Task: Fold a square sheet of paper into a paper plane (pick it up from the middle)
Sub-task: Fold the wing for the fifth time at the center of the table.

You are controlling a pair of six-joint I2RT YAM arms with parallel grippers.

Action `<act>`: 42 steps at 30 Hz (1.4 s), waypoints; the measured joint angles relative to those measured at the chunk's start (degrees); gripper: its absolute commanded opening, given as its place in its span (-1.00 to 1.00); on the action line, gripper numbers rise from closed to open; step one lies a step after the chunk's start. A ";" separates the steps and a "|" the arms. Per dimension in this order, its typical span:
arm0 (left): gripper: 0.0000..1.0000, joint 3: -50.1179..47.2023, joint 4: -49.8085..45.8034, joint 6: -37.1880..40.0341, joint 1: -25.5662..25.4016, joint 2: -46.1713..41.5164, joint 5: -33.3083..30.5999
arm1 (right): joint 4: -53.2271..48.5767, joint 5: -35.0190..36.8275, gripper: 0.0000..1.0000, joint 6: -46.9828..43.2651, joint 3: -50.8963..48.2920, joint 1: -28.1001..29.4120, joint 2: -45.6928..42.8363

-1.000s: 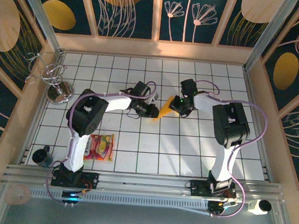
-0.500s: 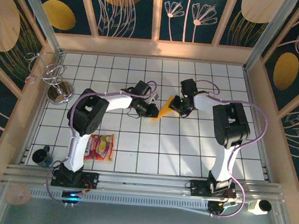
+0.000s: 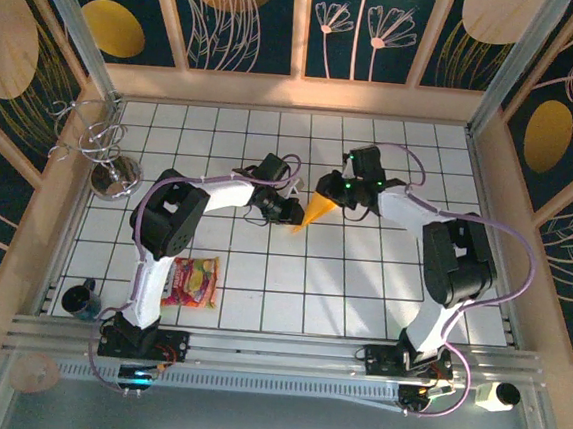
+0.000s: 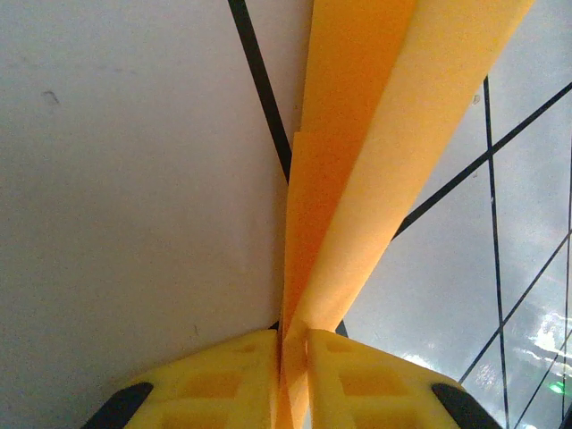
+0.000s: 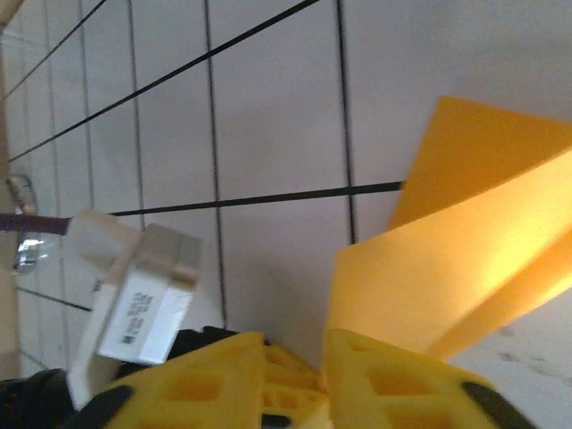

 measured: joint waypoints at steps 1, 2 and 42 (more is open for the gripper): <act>-0.66 0.04 -0.04 0.00 0.00 0.02 -0.02 | 0.46 -0.59 -0.63 0.22 0.07 0.37 0.59; -0.66 0.04 -0.07 0.00 0.02 0.02 0.00 | 0.92 -1.29 -0.65 0.46 0.22 0.81 1.55; -0.69 -0.02 -0.02 0.00 0.07 0.04 -0.02 | 1.95 -0.22 -0.72 0.85 -0.33 -1.79 9.77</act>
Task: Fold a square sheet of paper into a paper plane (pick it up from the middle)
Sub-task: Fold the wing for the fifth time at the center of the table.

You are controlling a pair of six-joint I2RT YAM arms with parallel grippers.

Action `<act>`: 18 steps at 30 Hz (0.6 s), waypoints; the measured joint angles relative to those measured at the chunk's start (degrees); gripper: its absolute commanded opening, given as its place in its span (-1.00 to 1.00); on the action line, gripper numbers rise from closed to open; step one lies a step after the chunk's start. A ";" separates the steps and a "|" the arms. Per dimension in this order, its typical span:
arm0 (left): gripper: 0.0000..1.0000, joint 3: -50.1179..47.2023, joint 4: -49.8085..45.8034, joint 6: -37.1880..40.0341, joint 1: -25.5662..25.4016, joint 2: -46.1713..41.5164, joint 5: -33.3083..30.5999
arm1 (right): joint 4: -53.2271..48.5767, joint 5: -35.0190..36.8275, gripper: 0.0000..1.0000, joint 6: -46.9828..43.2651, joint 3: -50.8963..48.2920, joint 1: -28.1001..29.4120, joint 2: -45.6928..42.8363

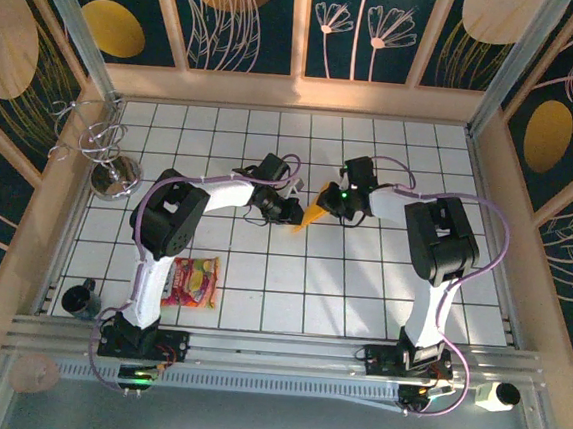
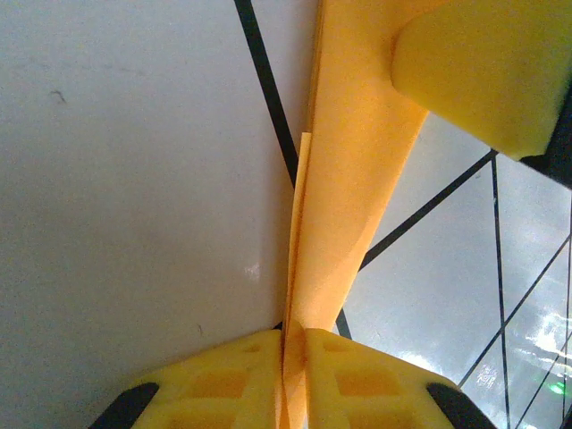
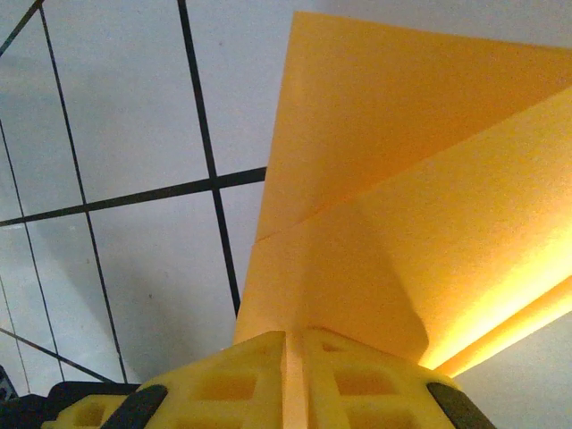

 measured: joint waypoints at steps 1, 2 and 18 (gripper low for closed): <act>-0.69 0.00 0.00 -0.02 0.00 0.00 0.00 | 0.04 0.09 -0.72 -0.02 -0.22 -0.02 0.00; -0.69 0.00 0.00 0.00 0.00 0.00 0.00 | 0.09 0.11 -0.72 0.00 -0.55 -0.07 0.00; -0.66 0.00 -0.02 -0.02 0.00 -0.09 0.00 | 1.42 -0.17 -0.72 0.07 -1.75 -0.39 0.09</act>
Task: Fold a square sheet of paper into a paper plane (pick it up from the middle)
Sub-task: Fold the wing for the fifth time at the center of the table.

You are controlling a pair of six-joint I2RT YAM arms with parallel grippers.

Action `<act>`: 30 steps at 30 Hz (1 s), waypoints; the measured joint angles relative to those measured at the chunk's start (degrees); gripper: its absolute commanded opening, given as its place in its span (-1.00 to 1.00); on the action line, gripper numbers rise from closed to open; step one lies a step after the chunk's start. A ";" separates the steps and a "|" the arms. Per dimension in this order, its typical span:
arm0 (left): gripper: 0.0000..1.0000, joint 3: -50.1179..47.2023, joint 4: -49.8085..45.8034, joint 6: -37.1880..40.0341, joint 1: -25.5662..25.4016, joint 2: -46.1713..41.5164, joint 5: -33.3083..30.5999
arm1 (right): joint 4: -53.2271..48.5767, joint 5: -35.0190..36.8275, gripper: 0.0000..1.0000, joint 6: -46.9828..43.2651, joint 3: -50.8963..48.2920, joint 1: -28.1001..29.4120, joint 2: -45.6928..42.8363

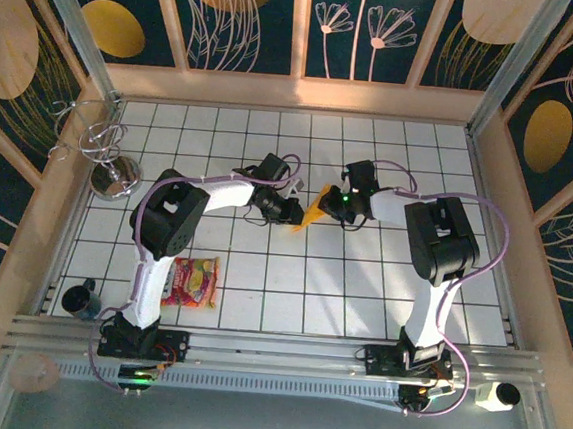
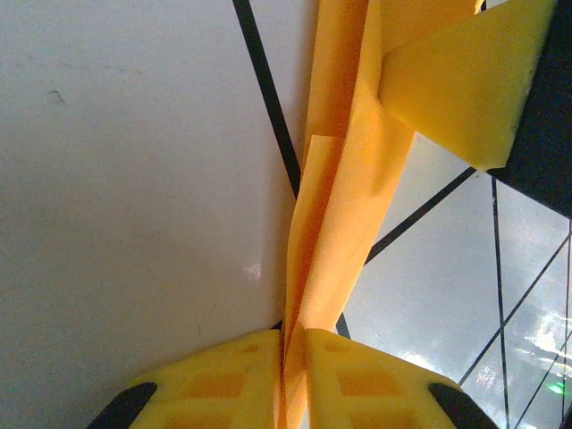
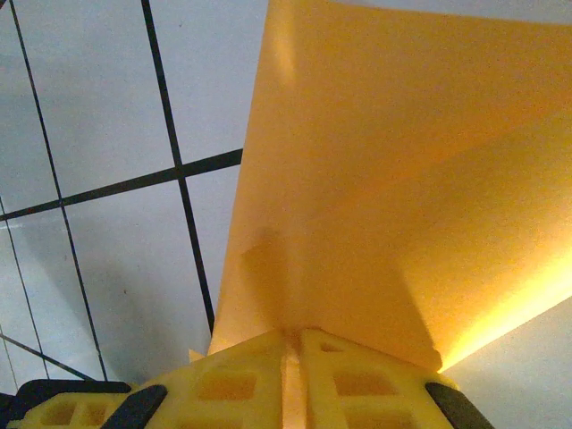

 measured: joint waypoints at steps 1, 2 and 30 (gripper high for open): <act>-0.65 0.00 0.00 0.00 0.00 -0.07 0.00 | 0.00 -0.02 -0.72 -0.13 0.02 0.00 0.00; -0.62 0.00 -0.02 0.02 0.00 -0.15 -0.04 | -0.13 -0.09 -0.72 -0.28 0.11 0.02 0.00; -0.80 -3.34 10.32 -8.55 -2.23 -5.07 -4.28 | -3.23 -4.90 -0.73 -2.19 6.23 0.48 4.37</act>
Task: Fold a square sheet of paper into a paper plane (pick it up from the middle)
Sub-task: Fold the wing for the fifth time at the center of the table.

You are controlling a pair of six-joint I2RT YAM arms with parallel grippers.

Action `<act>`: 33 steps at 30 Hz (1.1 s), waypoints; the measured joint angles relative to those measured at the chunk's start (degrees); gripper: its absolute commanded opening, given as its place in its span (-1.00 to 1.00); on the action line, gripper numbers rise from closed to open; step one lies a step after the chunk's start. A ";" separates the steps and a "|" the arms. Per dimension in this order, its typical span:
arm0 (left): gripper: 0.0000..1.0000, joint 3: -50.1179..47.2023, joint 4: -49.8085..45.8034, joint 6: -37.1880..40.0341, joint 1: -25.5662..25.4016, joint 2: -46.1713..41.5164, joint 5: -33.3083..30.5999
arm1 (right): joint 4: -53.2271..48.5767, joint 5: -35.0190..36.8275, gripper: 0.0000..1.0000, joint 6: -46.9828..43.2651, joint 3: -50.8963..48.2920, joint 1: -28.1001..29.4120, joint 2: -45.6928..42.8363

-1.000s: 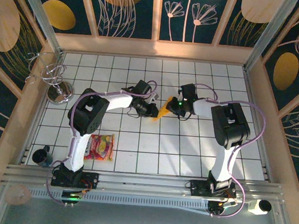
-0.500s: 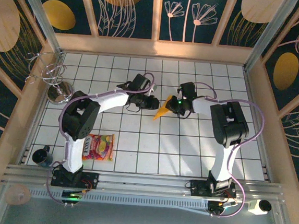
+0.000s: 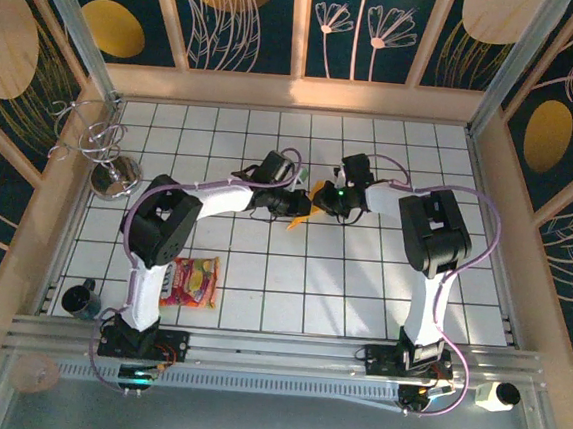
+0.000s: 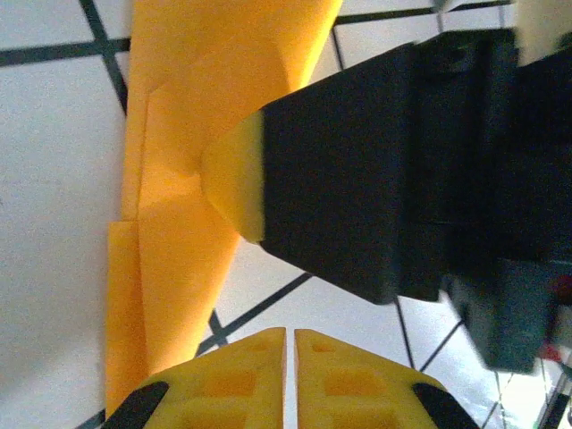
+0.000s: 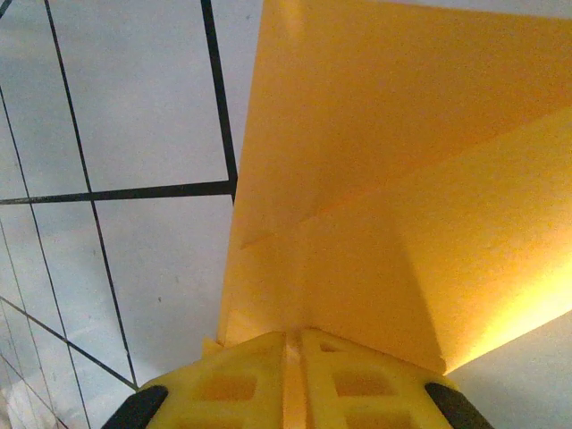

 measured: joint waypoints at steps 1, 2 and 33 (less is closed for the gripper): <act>-0.80 0.00 0.02 -0.02 0.00 0.63 0.00 | 0.00 -0.13 -0.74 -0.13 0.04 0.02 0.04; -0.80 0.00 0.00 -0.02 0.00 1.14 0.04 | -0.02 -0.33 -0.74 -0.13 0.09 0.02 0.09; -0.83 3.39 -3.23 1.81 0.07 5.79 -0.31 | -5.01 -1.68 -0.76 -4.28 4.04 0.59 2.34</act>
